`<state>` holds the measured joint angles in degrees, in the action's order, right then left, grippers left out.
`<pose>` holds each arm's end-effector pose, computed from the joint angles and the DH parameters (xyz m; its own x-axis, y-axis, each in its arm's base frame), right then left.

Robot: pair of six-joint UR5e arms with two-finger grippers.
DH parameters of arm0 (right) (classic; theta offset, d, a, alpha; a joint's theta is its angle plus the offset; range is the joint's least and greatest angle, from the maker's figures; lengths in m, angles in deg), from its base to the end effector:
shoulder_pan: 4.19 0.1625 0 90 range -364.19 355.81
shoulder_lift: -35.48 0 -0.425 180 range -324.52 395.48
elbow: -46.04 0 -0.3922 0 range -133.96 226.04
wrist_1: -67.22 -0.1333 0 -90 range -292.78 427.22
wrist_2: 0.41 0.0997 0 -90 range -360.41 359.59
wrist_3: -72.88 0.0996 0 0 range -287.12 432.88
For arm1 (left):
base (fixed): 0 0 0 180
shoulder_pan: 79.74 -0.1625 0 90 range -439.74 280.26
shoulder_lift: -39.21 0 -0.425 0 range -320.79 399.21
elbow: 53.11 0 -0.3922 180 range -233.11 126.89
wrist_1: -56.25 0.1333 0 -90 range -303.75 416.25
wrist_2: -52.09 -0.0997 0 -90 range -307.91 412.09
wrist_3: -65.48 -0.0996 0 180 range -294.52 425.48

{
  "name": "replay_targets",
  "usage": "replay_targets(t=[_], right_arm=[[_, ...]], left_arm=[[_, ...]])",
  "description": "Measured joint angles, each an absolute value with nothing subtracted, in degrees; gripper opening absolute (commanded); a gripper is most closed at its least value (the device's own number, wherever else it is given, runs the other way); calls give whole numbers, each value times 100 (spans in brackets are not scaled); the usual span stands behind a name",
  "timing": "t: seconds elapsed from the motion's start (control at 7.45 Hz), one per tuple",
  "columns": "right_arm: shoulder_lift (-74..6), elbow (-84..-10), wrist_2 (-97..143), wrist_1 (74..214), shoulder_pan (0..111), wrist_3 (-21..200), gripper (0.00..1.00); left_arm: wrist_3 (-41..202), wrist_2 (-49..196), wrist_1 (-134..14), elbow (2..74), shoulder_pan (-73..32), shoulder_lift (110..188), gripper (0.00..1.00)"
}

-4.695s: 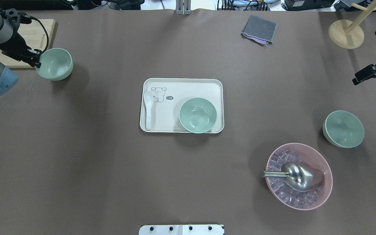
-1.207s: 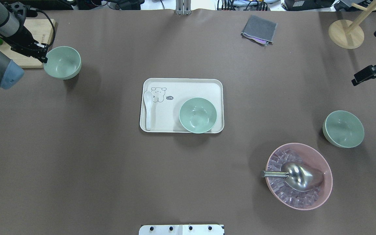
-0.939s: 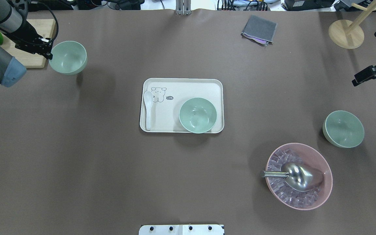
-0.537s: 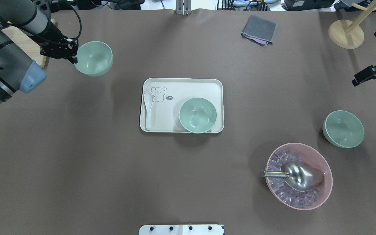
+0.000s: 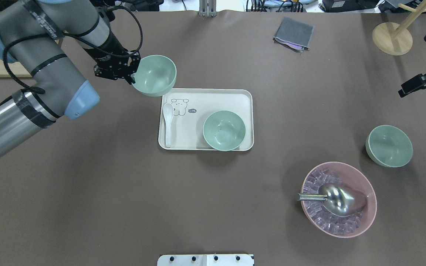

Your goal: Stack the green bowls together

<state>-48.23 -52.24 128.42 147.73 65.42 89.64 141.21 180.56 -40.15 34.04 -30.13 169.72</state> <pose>-0.1248 -0.5391 0.5165 0.7056 -0.2425 0.6658 0.1197 0.9669 0.2253 0.4073 -0.5889 0.2327 0.5292 -0.3242 -0.7841 0.1915 0.9459 -0.2618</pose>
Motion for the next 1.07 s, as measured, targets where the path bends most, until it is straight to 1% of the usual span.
replay_targets(t=[0.54,0.8,1.07], right_arm=[[-4813,-5230,12844,14773,6540,8962,100],[-4811,-5223,12844,14773,6536,8966,100],[-4811,-5222,12844,14773,6535,8967,100]], left_arm=[[15553,17020,-3976,3445,-3982,17619,0],[15967,16372,-3973,3438,-4460,17757,0],[16068,16129,-3955,3483,-4661,17783,0]])
